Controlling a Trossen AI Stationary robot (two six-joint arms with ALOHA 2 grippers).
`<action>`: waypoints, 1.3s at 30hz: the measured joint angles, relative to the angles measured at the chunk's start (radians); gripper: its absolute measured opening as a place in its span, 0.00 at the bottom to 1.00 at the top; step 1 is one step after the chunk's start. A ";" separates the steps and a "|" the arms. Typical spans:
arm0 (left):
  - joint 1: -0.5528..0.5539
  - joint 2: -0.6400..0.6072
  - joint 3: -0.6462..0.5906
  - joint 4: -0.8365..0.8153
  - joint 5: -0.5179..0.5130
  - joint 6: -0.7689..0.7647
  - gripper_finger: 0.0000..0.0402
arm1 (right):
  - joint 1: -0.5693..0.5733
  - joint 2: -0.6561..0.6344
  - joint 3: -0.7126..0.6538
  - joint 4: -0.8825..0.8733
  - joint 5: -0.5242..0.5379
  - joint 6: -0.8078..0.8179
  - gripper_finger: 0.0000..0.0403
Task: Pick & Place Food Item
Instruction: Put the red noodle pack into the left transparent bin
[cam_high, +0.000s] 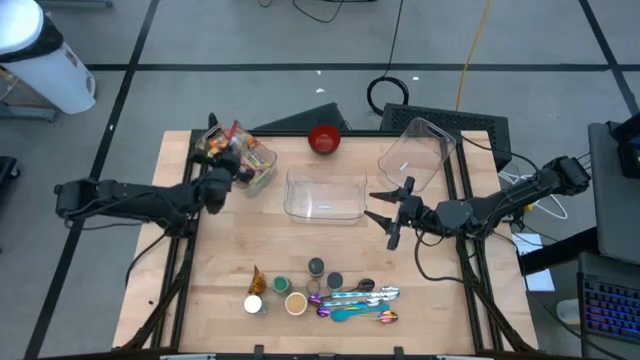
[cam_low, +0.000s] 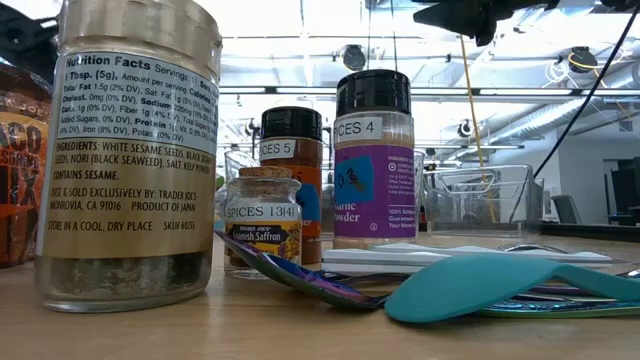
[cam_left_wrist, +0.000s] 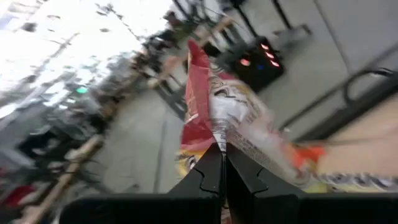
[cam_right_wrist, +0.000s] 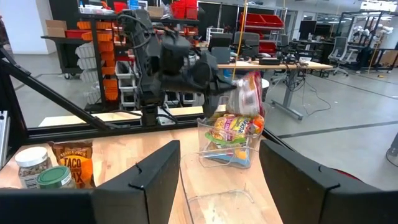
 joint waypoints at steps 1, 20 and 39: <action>0.020 0.008 0.000 -0.042 0.015 -0.041 0.01 | 0.000 0.000 0.000 0.000 0.000 0.001 0.53; 0.103 0.096 0.001 -0.309 0.232 -0.409 0.04 | 0.000 0.000 0.000 -0.003 -0.001 0.003 0.53; 0.134 0.075 0.097 -0.587 0.279 -0.582 0.55 | 0.000 0.000 0.000 0.003 -0.005 0.009 0.53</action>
